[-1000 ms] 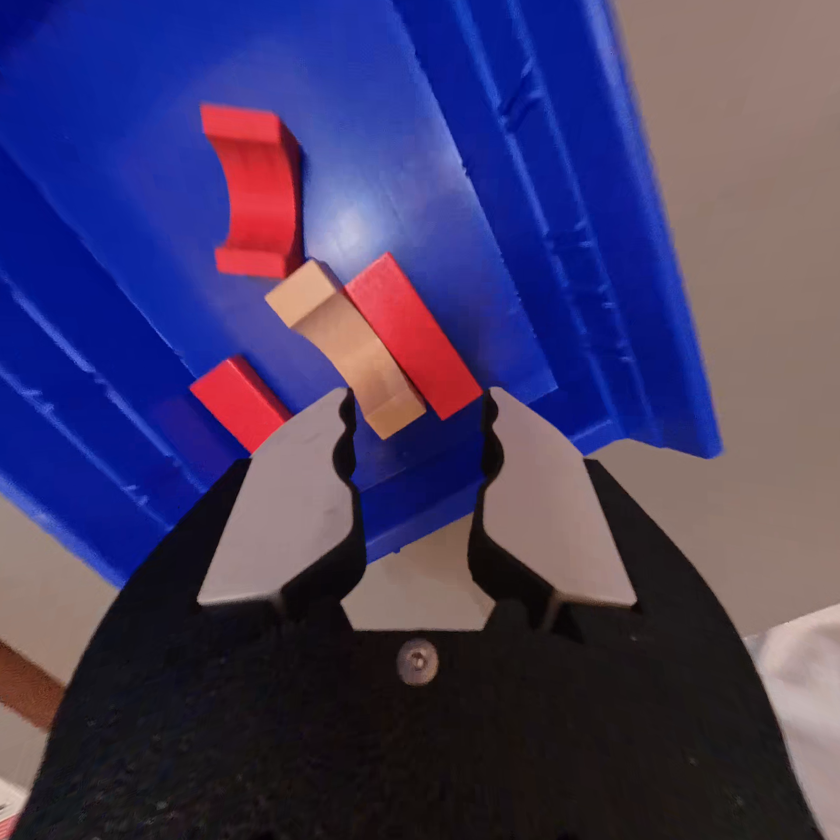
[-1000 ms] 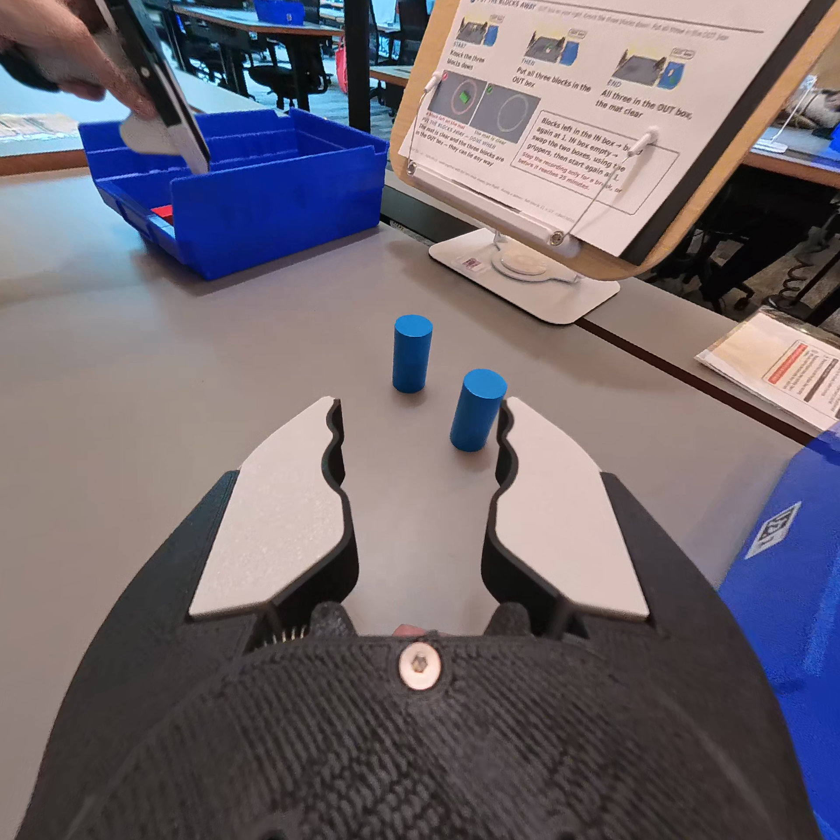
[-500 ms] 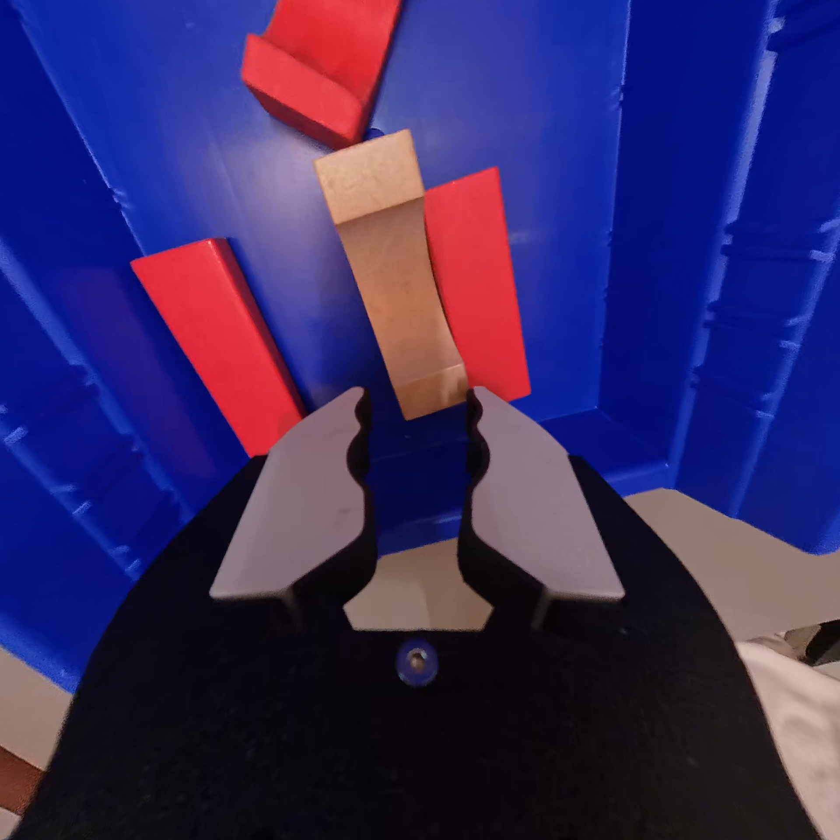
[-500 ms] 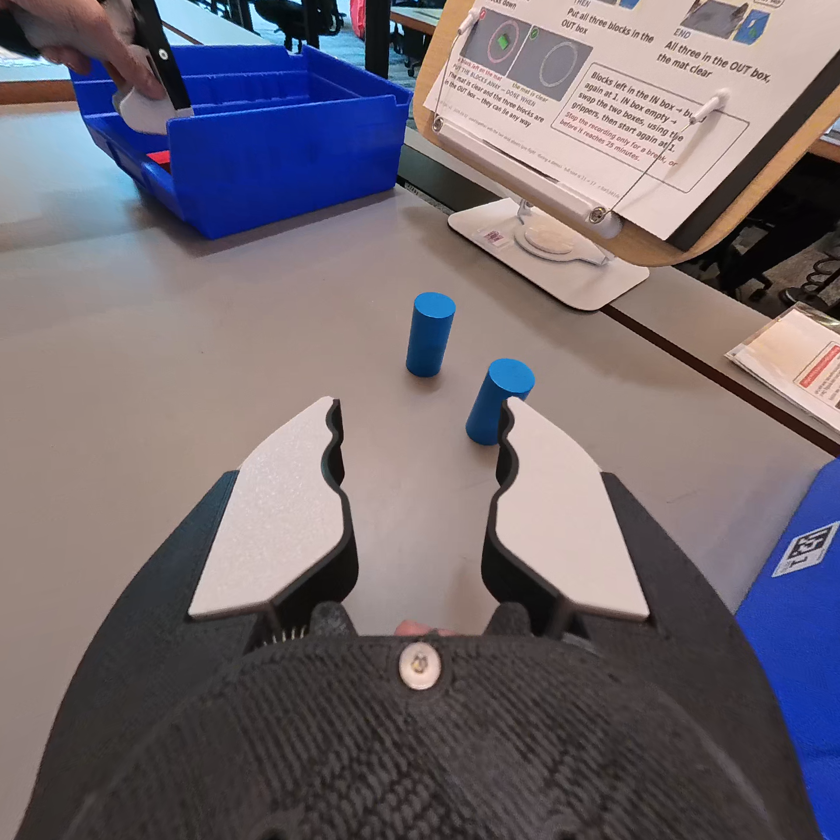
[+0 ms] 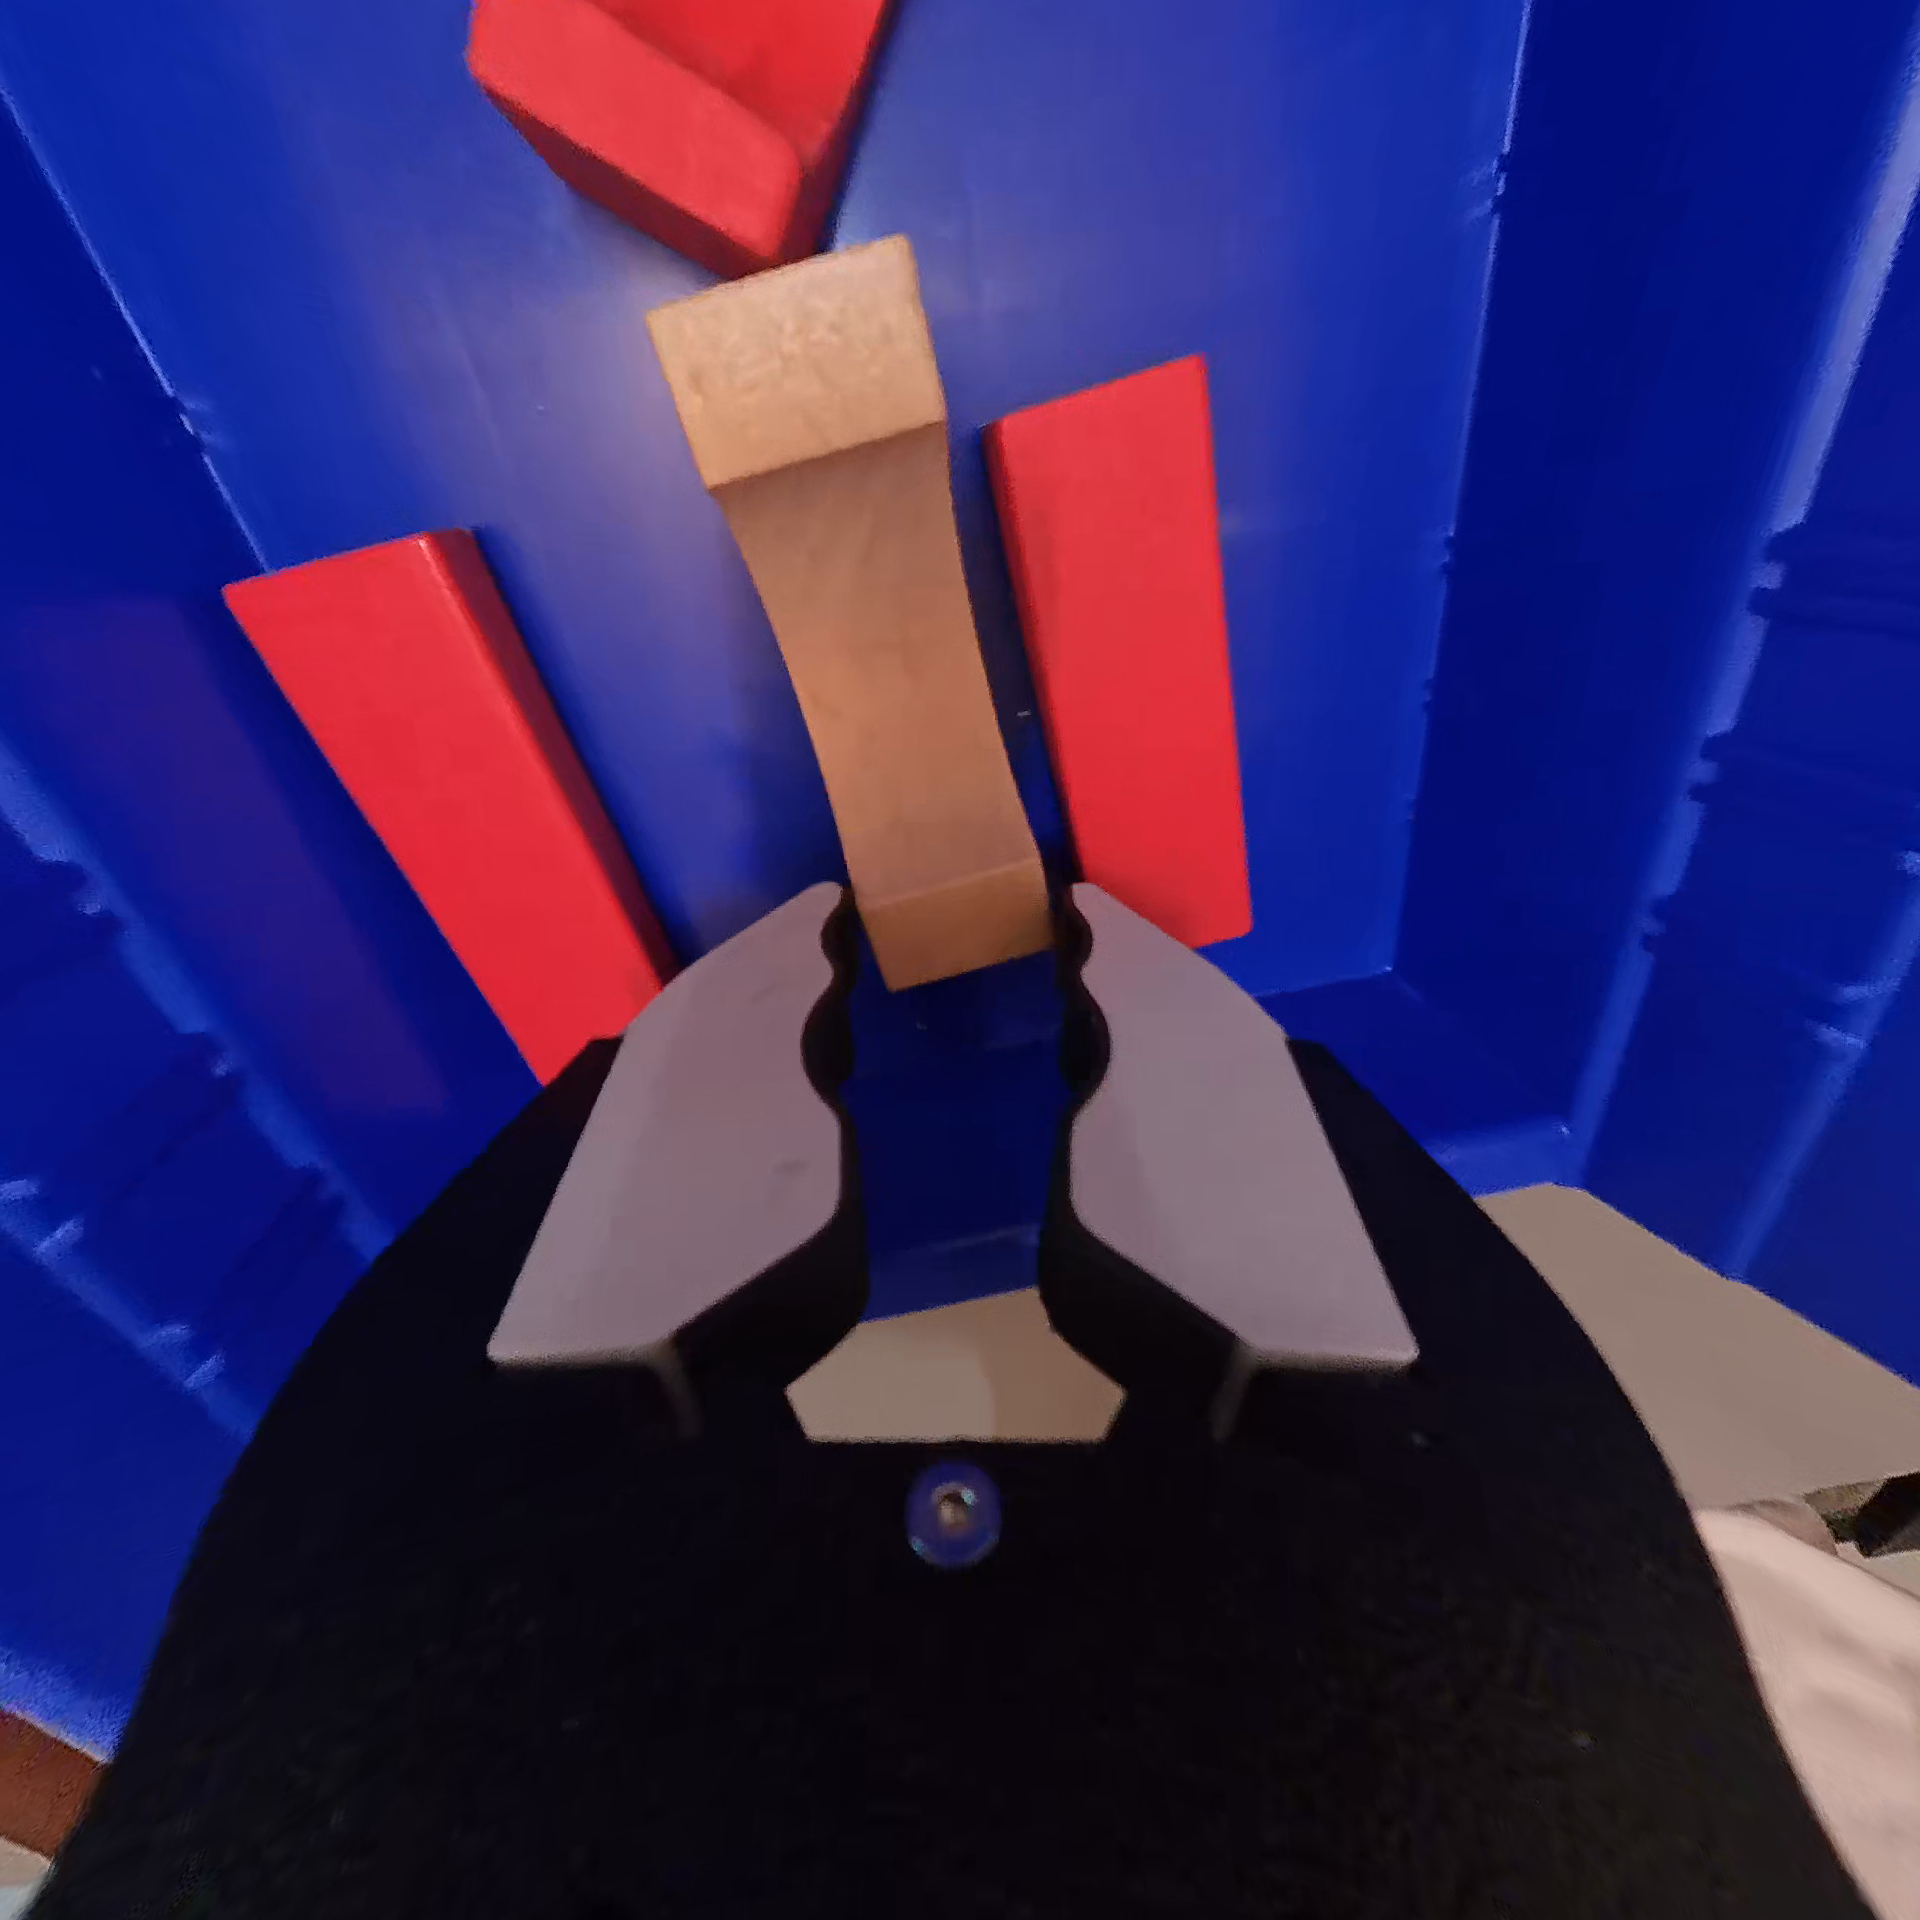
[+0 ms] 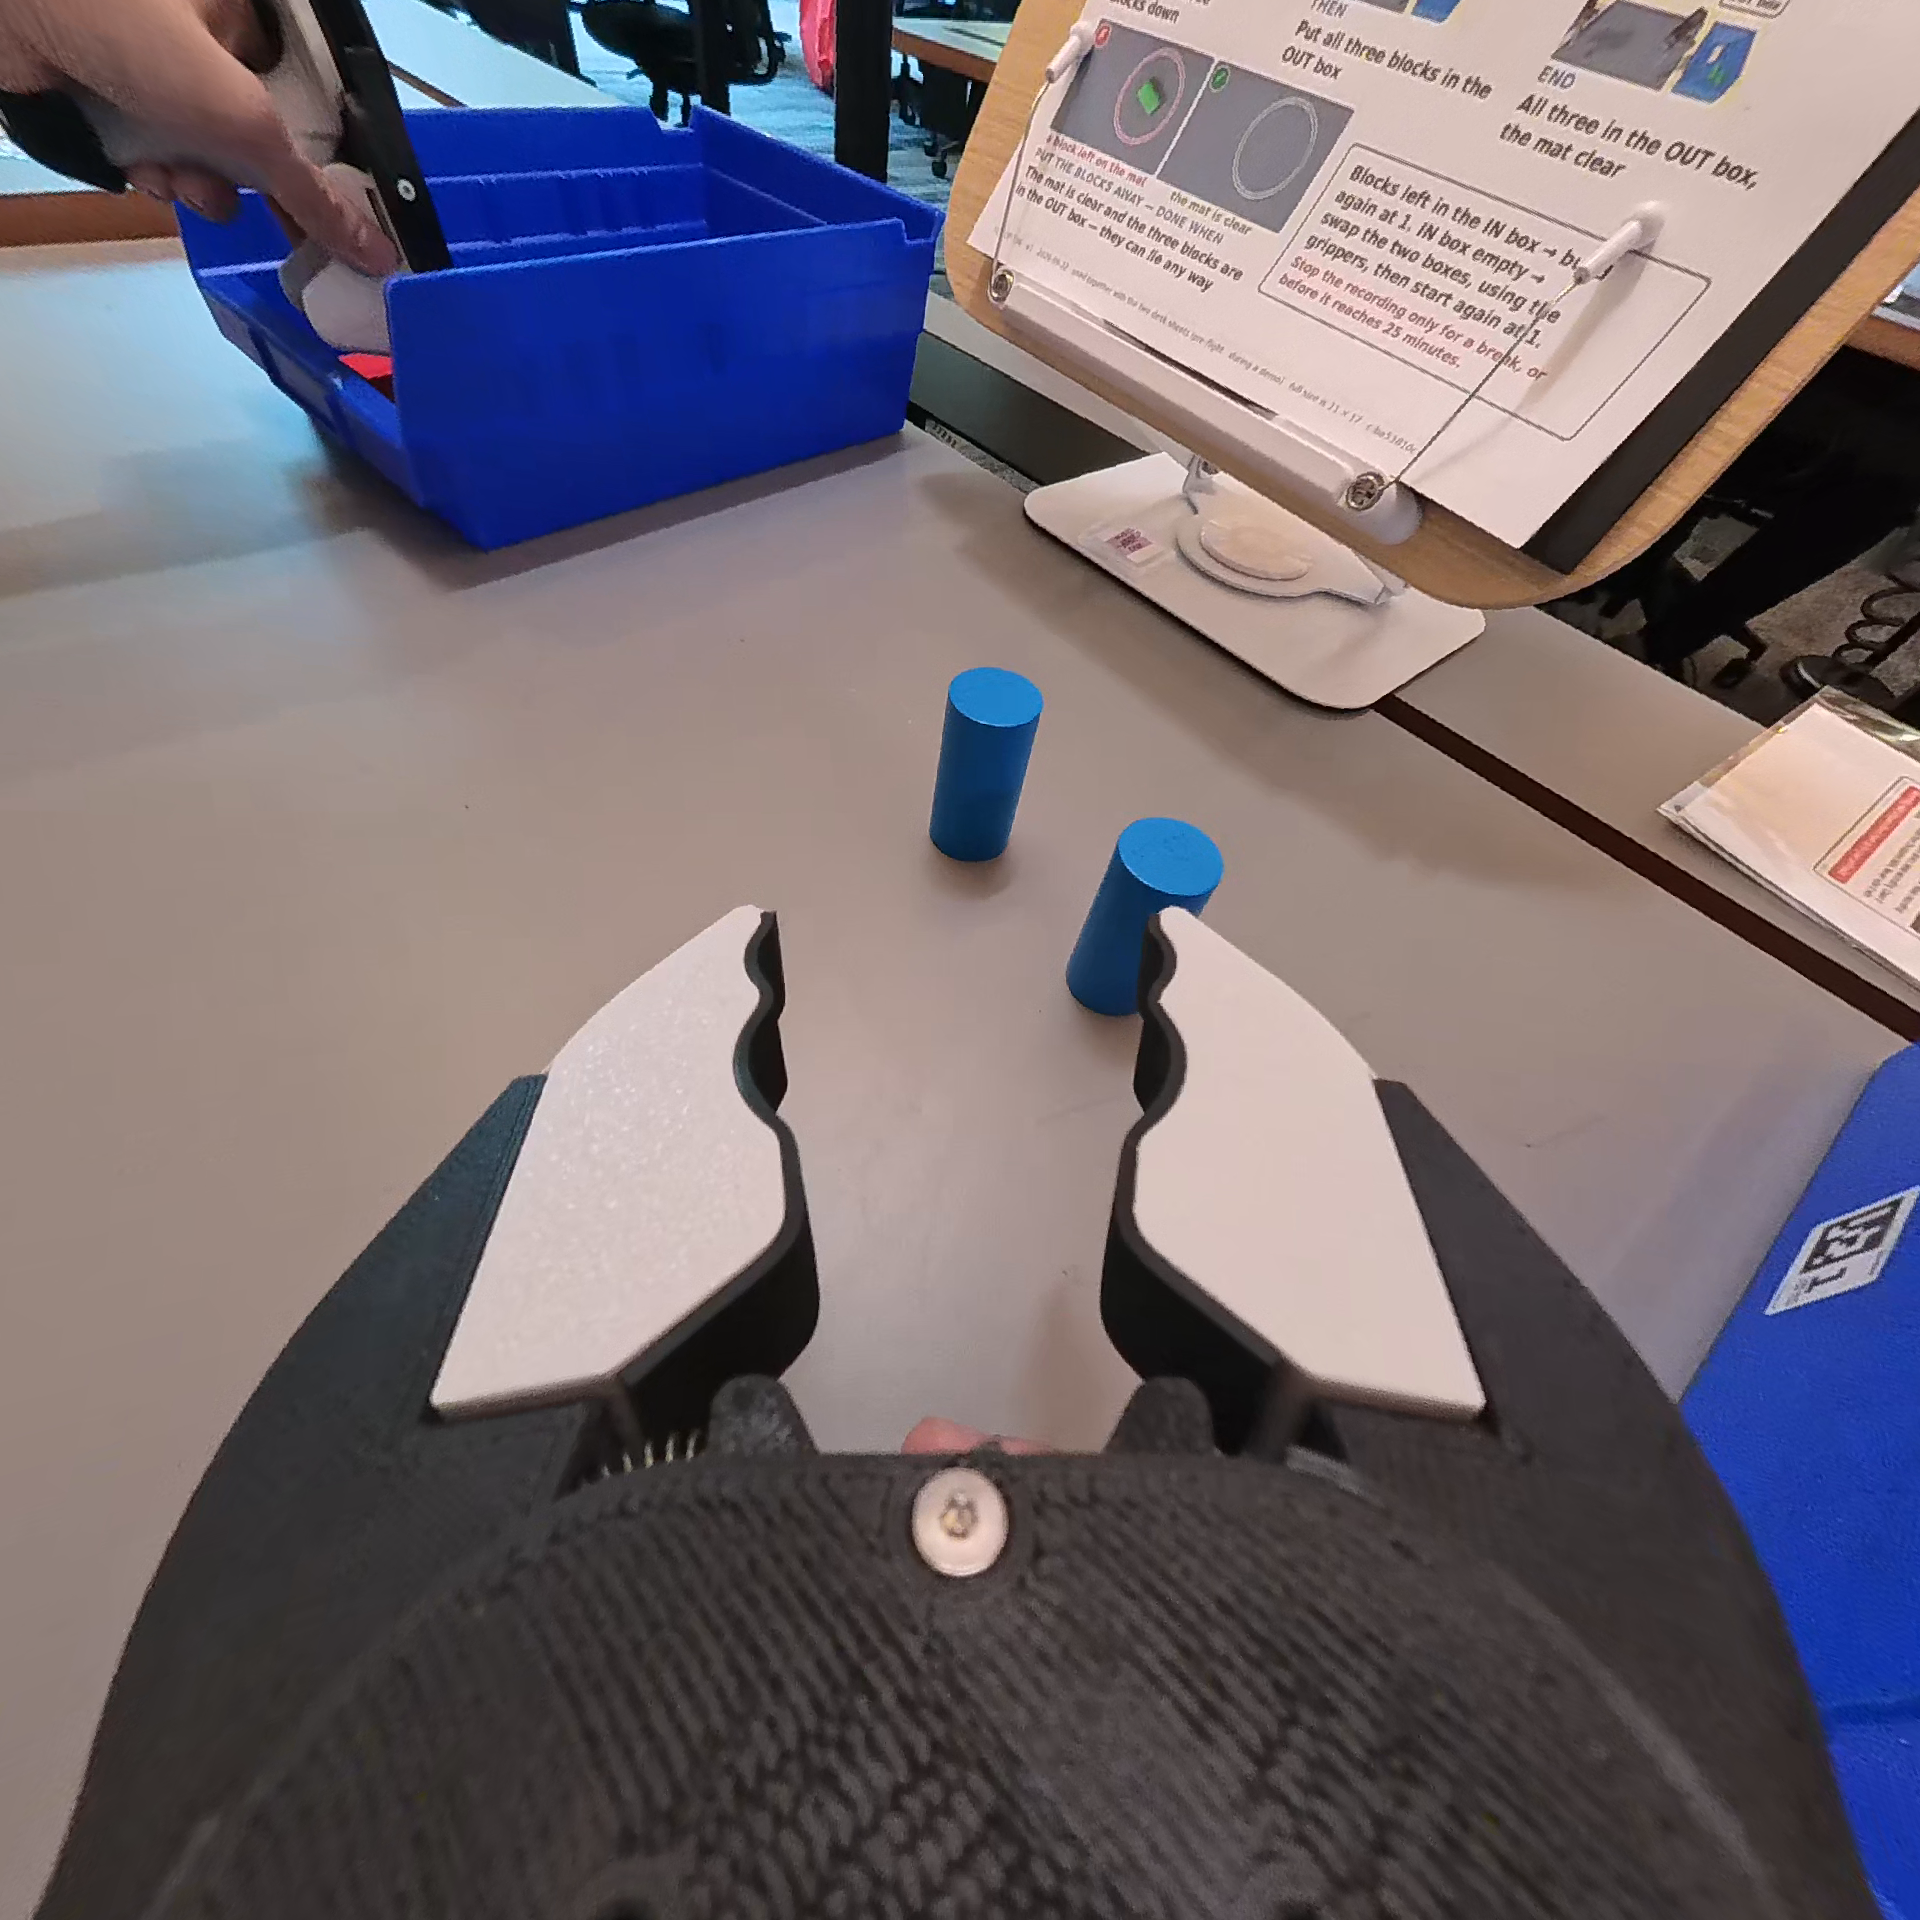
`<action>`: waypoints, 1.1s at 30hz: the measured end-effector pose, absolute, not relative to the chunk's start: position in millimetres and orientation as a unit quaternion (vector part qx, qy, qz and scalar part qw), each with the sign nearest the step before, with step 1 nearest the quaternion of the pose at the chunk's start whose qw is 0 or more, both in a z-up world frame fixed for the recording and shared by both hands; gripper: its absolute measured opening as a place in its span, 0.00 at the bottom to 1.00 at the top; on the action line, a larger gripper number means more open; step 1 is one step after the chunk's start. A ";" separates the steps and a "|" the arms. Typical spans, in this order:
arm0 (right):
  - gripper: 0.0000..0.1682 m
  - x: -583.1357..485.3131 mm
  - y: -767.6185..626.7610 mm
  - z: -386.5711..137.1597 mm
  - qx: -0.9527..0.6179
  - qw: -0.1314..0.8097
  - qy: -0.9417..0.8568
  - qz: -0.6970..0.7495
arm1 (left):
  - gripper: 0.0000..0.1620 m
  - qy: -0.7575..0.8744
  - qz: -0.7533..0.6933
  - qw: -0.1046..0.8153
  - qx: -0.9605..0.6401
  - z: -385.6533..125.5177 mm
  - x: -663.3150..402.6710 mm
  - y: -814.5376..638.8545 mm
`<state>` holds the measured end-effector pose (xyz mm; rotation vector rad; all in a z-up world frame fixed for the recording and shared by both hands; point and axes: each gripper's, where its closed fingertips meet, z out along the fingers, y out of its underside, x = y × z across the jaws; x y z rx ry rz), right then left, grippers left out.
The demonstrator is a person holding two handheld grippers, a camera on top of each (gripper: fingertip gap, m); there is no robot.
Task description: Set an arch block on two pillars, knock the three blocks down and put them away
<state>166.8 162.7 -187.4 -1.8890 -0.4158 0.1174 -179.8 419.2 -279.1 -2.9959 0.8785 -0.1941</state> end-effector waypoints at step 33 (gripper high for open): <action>0.36 4.9 208.0 -70.4 -0.609 0.648 -0.153 0.432 | 0.20 0.501 -0.633 0.241 -0.539 -93.6 -35.4 217.2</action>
